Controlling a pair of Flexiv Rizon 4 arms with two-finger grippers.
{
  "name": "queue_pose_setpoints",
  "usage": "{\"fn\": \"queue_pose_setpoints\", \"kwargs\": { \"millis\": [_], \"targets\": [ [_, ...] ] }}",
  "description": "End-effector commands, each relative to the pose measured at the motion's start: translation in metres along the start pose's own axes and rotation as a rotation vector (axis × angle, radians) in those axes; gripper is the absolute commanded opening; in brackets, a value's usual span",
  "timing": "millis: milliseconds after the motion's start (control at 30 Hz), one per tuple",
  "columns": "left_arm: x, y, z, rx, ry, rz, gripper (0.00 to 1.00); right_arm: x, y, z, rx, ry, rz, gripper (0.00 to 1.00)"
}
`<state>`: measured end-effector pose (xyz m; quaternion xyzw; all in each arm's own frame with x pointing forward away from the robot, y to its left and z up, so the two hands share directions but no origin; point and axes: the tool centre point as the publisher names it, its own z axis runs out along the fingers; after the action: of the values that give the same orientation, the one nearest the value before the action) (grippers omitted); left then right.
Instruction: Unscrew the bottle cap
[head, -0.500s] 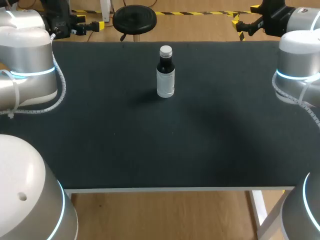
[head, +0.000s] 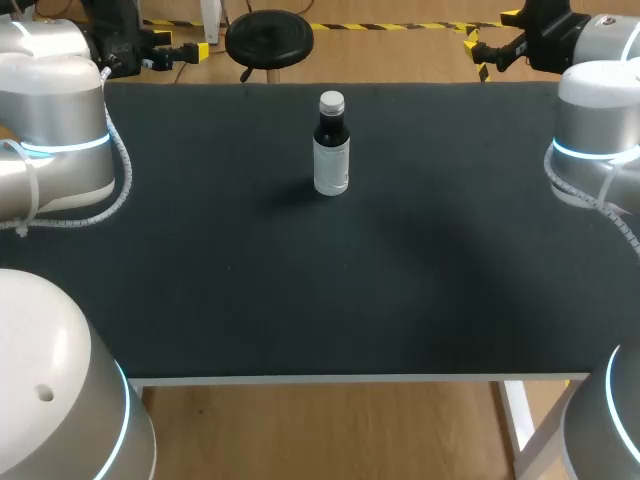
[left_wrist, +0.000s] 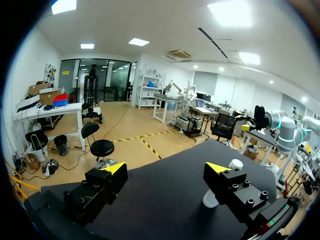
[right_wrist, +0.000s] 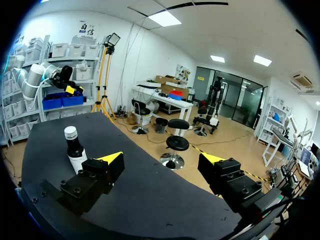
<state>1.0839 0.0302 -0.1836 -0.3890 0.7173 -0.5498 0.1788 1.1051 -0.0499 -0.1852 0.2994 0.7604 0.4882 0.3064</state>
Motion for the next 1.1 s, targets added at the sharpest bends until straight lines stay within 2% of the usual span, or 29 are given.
{"fn": "queue_pose_setpoints", "kwargs": {
  "millis": [33, 100, 200, 233, 300, 333, 367, 467, 500, 533, 567, 867, 1100],
  "targets": [
    [0.0, -0.001, 0.0, -0.004, 0.0, -0.001, 1.0, 0.0, 0.0, 0.0, 0.0, 0.0, 0.0, 1.0],
    [0.0, -0.001, 0.0, -0.004, 0.0, -0.001, 1.0, 0.0, 0.0, 0.0, 0.0, 0.0, 0.0, 1.0],
    [0.008, 0.0, 0.004, 0.012, 0.06, 0.057, 1.0, 0.0, 0.0, 0.0, 0.0, 0.0, 0.0, 1.0],
    [0.012, 0.002, 0.005, 0.041, 0.108, 0.076, 1.0, 0.0, 0.0, 0.0, 0.0, 0.0, 0.0, 1.0],
    [0.016, 0.004, 0.008, 0.061, 0.146, 0.111, 1.0, 0.0, 0.0, 0.0, 0.0, 0.0, 0.0, 1.0],
    [0.019, 0.006, 0.009, 0.088, 0.203, 0.129, 1.0, 0.0, 0.0, 0.0, 0.0, 0.0, 0.0, 1.0],
    [0.021, 0.008, 0.011, 0.083, 0.191, 0.15, 1.0, 0.0, 0.0, 0.0, 0.0, 0.0, 0.0, 1.0],
    [0.026, 0.014, 0.014, 0.122, 0.274, 0.192, 1.0, 0.0, 0.0, 0.0, 0.0, 0.0, 0.0, 1.0],
    [0.028, 0.017, 0.015, 0.141, 0.336, 0.207, 1.0, 0.0, 0.0, 0.0, 0.0, 0.0, 0.0, 1.0],
    [0.03, 0.019, 0.016, 0.139, 0.333, 0.207, 1.0, 0.0, 0.0, 0.0, 0.0, 0.0, 0.0, 1.0],
    [0.033, 0.021, 0.018, 0.146, 0.363, 0.232, 1.0, 0.0, 0.0, 0.0, 0.0, 0.0, 0.0, 1.0],
    [0.052, 0.041, 0.026, 0.225, 0.574, 0.255, 1.0, 0.0, 0.0, 0.0, 0.0, 0.0, 0.0, 1.0],
    [0.063, 0.054, 0.032, 0.254, 0.642, 0.267, 1.0, 0.0, 0.0, 0.0, 0.0, 0.0, 0.0, 1.0]
  ]
}}
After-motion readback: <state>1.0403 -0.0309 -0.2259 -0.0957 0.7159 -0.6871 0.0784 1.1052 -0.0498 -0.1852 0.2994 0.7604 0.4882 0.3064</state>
